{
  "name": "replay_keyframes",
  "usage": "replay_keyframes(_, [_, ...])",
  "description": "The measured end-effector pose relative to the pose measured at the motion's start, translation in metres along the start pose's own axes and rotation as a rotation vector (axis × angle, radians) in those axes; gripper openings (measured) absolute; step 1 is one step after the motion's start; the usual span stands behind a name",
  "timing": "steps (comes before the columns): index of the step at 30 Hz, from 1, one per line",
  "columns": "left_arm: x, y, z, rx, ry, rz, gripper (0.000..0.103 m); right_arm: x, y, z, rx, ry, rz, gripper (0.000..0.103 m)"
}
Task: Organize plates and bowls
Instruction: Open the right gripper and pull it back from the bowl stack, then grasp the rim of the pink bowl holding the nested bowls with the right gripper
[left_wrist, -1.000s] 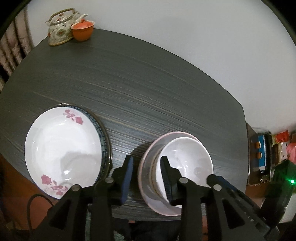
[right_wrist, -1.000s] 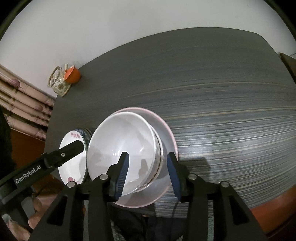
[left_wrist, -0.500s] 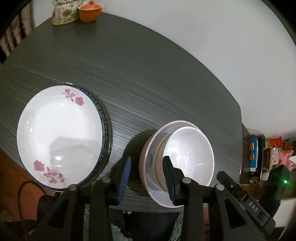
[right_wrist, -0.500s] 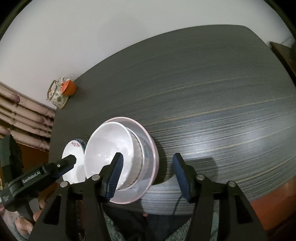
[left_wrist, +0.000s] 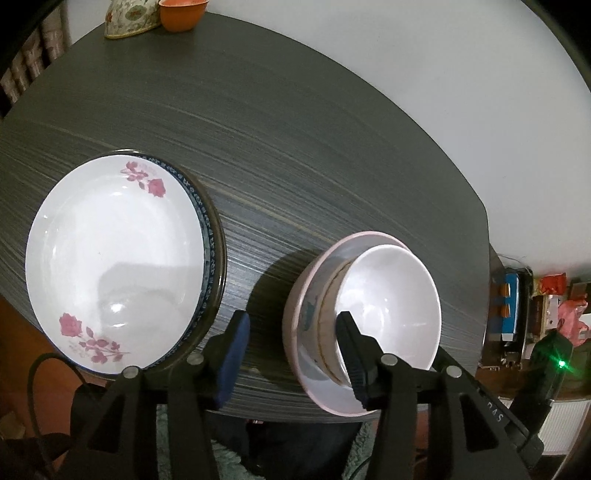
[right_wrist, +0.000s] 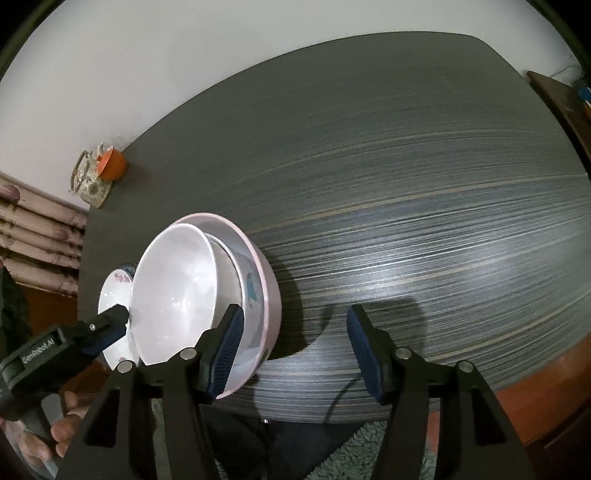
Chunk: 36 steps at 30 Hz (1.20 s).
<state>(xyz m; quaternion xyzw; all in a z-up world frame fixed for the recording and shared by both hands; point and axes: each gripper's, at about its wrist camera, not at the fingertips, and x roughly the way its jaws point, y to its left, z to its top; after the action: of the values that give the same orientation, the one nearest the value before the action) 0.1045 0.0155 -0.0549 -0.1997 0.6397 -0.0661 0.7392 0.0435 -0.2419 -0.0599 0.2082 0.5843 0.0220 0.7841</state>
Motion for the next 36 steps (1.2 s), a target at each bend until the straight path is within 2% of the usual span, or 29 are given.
replay_keyframes(18, [-0.006, 0.011, 0.001, -0.003, 0.006, 0.006, 0.053, 0.024, 0.004, 0.008, -0.002, 0.046, -0.027, 0.058])
replay_keyframes(36, [0.021, 0.010, 0.004, -0.021, 0.050, 0.046, 0.052, 0.023, 0.004, 0.005, -0.012, 0.045, -0.030, 0.059])
